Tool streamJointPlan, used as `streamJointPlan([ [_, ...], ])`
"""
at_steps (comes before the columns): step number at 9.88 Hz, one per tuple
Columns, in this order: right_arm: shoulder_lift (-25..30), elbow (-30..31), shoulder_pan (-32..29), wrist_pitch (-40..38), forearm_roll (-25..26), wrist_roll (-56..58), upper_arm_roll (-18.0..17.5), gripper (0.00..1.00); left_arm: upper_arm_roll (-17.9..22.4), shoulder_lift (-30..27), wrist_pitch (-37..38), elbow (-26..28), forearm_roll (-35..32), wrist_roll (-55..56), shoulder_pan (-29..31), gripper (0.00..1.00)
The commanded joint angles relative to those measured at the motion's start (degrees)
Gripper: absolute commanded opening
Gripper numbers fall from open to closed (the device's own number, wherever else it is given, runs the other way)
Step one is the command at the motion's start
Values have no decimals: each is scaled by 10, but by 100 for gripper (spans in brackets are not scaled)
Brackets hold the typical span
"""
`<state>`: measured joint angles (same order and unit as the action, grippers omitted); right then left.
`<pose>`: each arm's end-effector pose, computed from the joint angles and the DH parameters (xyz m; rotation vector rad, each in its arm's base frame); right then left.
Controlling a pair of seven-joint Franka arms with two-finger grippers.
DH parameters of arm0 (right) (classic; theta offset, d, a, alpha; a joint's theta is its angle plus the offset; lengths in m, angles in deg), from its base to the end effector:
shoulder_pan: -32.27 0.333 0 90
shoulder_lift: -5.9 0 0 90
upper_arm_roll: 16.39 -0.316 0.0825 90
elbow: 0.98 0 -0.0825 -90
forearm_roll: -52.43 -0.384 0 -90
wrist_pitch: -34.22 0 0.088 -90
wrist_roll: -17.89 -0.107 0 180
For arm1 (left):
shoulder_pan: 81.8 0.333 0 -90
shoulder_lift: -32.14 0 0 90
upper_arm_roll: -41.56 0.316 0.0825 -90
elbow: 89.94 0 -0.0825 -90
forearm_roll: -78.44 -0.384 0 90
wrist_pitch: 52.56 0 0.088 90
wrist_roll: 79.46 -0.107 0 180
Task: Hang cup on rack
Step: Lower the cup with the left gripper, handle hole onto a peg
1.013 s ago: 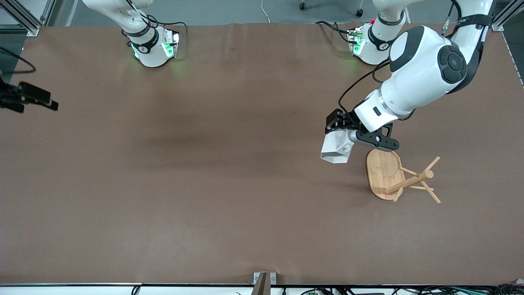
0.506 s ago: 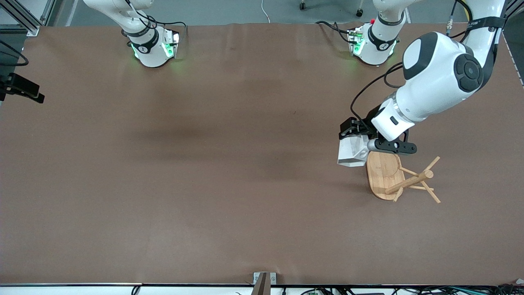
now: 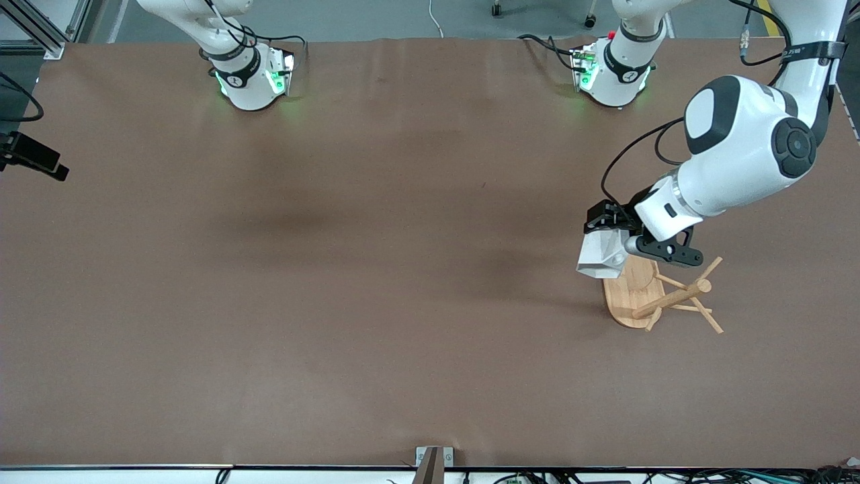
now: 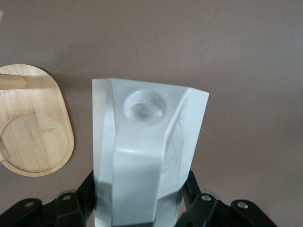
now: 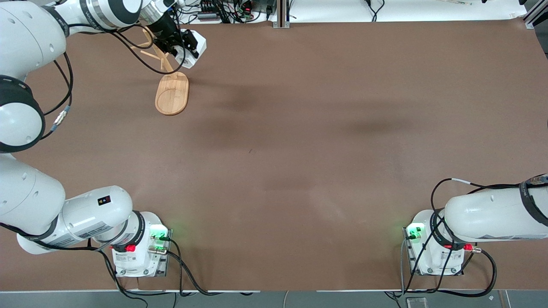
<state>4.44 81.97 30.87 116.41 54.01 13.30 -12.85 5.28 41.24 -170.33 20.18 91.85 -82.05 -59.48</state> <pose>0.5462 -0.0500 0.6561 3.1010 -0.2635 -0.0604 0.5728 -0.1425 0.4274 2.8312 -0.2457 -0.0414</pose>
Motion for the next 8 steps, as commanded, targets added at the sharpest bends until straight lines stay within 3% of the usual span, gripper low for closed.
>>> streamJointPlan([
  [1, 26, 30, -12, 7, -4, 5, -13, 100, 20, 13, -1, 13, -9, -48, 4, 0],
  [8, 22, 20, -13, 7, -17, 15, -11, 100, 47, 38, -4, -14, -8, -67, 3, 0],
])
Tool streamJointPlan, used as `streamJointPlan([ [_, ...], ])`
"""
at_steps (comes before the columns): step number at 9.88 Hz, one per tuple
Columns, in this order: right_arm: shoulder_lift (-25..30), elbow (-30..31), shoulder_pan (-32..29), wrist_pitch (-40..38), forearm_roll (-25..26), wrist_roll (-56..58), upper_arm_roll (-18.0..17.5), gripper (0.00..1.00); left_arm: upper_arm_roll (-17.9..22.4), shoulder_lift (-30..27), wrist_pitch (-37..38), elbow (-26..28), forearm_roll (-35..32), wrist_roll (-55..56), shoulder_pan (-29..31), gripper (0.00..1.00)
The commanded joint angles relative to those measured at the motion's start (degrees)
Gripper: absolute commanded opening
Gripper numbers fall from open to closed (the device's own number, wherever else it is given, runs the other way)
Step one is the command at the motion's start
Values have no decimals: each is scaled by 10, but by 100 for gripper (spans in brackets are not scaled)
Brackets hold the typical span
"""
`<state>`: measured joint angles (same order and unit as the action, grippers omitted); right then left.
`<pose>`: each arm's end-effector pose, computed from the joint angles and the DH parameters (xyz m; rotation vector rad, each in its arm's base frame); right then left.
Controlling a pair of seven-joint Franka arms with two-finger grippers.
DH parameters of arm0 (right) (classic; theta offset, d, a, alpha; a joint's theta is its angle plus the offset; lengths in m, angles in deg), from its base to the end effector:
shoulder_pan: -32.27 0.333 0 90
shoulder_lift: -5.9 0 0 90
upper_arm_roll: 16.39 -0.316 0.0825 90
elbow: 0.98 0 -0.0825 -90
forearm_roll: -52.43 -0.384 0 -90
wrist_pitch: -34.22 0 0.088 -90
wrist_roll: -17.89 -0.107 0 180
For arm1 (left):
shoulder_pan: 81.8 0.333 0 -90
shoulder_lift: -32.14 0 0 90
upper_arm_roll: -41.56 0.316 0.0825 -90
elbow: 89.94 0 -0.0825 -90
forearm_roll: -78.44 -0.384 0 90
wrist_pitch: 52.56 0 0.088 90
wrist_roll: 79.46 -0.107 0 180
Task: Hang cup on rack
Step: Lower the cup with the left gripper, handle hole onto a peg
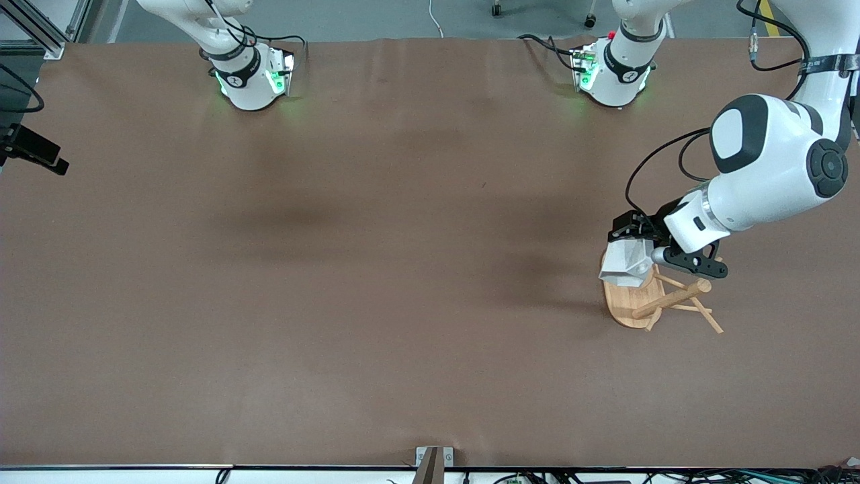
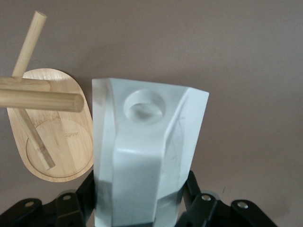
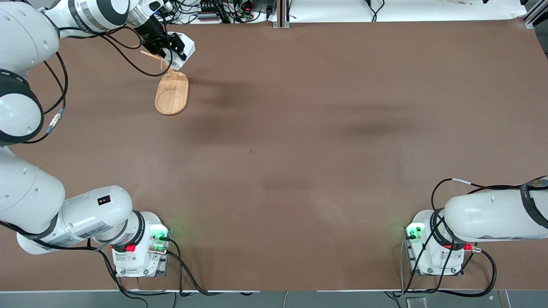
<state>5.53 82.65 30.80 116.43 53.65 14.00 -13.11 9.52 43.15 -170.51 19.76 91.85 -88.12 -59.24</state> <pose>0.5404 -0.0473 0.6610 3.1108 -0.2390 -0.0490 0.5871 -0.0976 0.4104 2.8209 -0.2782 -0.0371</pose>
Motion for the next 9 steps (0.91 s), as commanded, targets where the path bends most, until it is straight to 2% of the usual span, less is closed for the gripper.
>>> streamJointPlan([
  [1, 11, 14, -13, 15, -40, 13, 4, 100, 5, 22, -3, -15, -7, -7, 0, 0],
  [9, 12, 14, -10, 9, -26, 16, 6, 100, 6, 38, -9, -22, -4, -6, 0, 0],
])
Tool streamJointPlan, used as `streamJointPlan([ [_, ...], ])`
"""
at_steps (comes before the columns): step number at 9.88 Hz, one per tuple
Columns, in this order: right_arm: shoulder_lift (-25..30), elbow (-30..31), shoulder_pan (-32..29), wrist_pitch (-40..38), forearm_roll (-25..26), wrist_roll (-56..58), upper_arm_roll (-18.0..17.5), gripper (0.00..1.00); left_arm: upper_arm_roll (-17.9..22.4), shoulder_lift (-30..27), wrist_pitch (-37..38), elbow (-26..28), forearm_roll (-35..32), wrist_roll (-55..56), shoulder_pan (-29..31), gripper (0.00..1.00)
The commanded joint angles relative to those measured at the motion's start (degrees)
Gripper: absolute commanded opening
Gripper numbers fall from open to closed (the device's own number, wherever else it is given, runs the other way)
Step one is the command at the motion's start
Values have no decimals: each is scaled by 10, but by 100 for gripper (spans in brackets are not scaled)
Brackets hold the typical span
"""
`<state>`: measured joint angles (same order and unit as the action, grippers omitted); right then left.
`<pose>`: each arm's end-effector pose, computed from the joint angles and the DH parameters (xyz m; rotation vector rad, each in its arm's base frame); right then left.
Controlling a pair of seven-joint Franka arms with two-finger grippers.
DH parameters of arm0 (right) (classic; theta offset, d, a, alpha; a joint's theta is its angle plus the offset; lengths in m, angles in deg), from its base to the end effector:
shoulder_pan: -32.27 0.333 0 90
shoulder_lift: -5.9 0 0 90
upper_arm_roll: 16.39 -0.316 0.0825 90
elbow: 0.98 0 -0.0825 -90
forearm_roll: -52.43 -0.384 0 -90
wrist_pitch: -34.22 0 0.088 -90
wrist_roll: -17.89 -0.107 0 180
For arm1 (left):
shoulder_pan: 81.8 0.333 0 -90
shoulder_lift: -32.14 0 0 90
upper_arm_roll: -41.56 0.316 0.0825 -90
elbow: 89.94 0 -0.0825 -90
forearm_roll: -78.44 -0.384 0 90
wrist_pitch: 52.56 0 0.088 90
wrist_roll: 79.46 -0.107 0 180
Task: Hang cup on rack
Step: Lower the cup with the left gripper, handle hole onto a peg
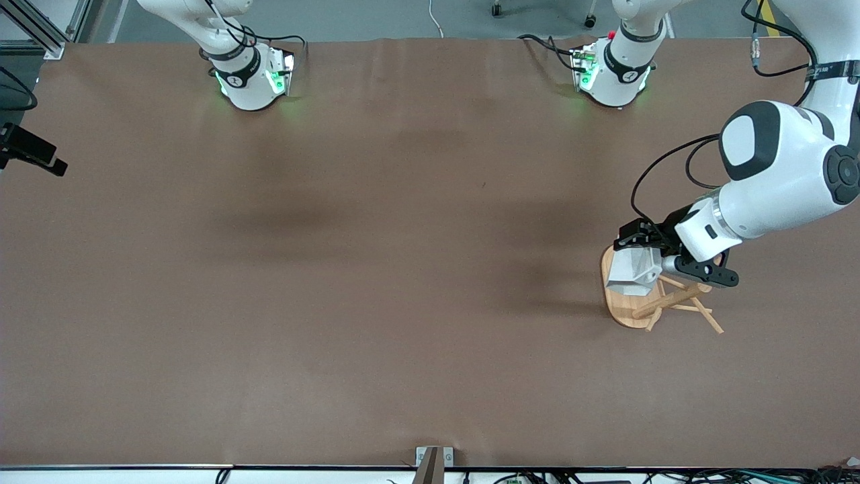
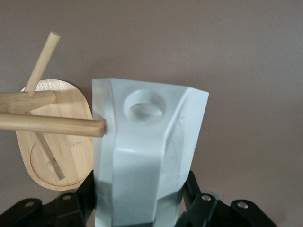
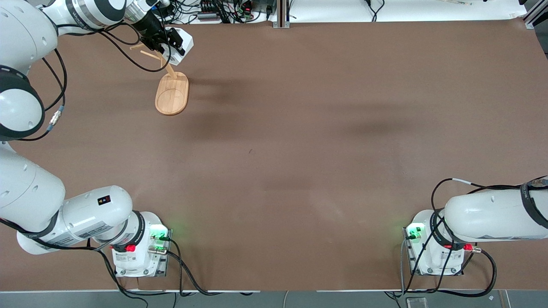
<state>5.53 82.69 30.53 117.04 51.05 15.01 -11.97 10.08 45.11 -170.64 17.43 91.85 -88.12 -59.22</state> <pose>0.5408 -0.0554 0.6616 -3.1080 0.2414 0.0321 0.5999 -0.0901 0.4111 2.8063 -0.2582 -0.0176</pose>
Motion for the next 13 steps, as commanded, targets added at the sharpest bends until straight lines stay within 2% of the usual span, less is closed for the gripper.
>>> streamJointPlan([
  [1, 12, 13, -7, 3, 0, 6, -5, 100, 0, 22, -11, 1, -4, -6, 0, 0],
  [13, 12, 13, -8, 2, 0, 6, -5, 100, 21, 32, -13, 4, -8, -5, 1, 1],
])
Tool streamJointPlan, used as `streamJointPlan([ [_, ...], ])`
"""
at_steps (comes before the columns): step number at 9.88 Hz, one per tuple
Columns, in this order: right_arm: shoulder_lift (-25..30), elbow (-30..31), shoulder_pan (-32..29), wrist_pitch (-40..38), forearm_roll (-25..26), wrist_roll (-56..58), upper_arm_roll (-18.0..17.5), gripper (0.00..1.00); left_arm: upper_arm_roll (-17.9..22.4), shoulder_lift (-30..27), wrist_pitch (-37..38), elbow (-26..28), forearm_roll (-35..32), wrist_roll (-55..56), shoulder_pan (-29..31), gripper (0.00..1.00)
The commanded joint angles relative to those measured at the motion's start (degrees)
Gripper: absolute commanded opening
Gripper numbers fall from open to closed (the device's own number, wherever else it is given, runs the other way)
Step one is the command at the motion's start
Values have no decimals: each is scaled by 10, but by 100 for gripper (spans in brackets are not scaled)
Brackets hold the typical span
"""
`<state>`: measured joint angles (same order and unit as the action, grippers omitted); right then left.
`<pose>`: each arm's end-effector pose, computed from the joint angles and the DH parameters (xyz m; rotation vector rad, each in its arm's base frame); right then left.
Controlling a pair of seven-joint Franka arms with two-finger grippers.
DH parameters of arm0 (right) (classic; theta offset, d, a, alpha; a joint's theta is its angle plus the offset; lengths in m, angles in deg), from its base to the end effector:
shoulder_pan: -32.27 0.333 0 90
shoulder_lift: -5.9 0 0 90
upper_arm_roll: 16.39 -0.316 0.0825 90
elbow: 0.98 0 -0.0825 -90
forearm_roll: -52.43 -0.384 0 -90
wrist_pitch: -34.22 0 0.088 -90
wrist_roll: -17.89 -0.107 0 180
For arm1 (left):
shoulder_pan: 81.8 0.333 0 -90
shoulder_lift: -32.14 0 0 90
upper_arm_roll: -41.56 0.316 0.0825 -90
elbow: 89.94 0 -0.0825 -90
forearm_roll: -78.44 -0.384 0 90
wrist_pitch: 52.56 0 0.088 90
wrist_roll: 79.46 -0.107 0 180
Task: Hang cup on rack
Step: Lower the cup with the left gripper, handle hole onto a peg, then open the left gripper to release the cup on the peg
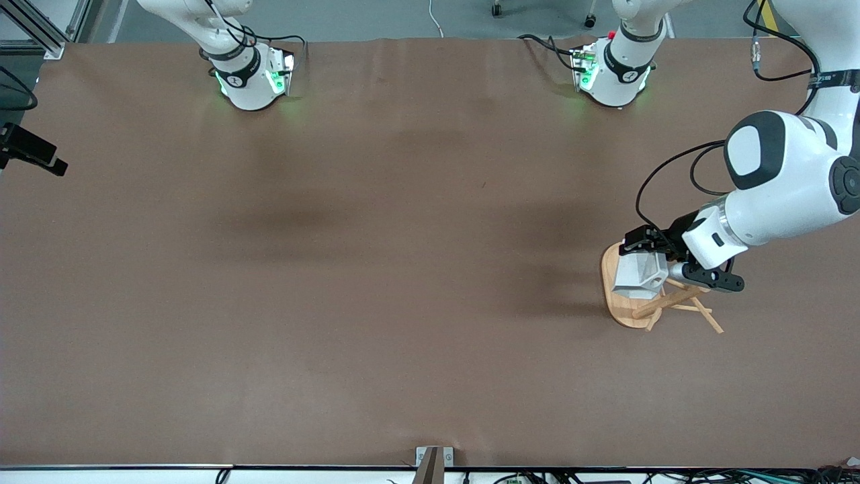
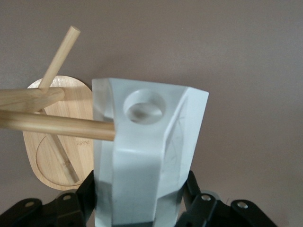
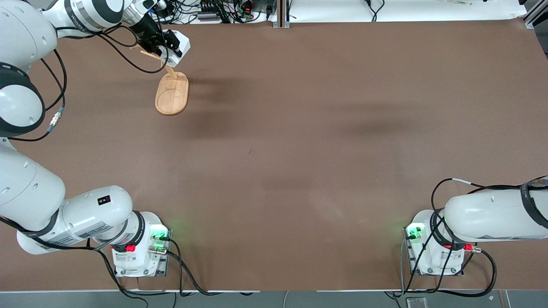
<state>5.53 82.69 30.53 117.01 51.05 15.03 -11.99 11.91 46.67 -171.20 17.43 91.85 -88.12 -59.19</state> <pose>0.5407 -0.0552 0.6615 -3.1081 0.2403 0.0329 0.6055 -0.0706 0.3953 2.8052 -0.2049 -0.0354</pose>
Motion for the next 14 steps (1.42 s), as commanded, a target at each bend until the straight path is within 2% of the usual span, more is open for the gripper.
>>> streamJointPlan([
  [1, 12, 13, -8, 3, 0, 6, -5, 100, 5, 16, -7, 3, -8, -5, 1, 1],
  [6, 12, 13, -8, 3, 0, 6, -5, 100, 22, 23, -7, 1, -8, -5, 0, 4],
  [7, 12, 13, -8, 3, 0, 6, -5, 100, 22, 23, -7, 1, -8, -5, 0, 16],
  [8, 12, 13, -8, 2, 0, 6, -5, 100, 22, 23, -7, 1, -8, -4, 0, 34],
  [9, 12, 13, -8, -1, 0, 6, -5, 100, 22, 23, -7, 1, -8, -4, 0, 71],
  [10, 12, 13, -8, -1, 0, 6, -5, 100, 22, 19, -6, 1, -9, -4, 0, 100],
  [14, 12, 13, -9, -2, 0, 6, -5, 100, 24, -40, 39, 1, -19, 6, 0, 100],
])
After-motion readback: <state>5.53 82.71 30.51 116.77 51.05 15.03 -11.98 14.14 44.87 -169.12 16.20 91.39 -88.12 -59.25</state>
